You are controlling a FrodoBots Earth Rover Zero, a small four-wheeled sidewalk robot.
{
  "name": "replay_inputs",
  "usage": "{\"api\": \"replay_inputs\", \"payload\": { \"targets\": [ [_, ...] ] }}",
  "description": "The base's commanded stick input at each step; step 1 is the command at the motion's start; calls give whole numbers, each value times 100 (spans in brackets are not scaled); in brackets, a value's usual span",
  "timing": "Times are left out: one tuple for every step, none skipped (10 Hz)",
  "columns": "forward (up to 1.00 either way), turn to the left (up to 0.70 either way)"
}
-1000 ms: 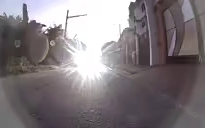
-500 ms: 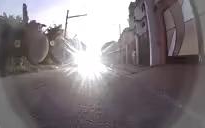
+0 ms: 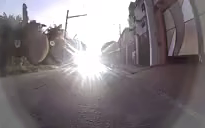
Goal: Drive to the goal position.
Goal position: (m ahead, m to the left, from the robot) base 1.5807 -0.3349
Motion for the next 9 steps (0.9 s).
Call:
{"api": "replay_inputs", "payload": {
  "targets": [
    [100, -31],
    [100, -24],
    [100, -17],
    [100, -10],
    [100, -3],
    [100, 0],
    [100, 0],
    [100, 0],
    [100, 0]
  ]
}}
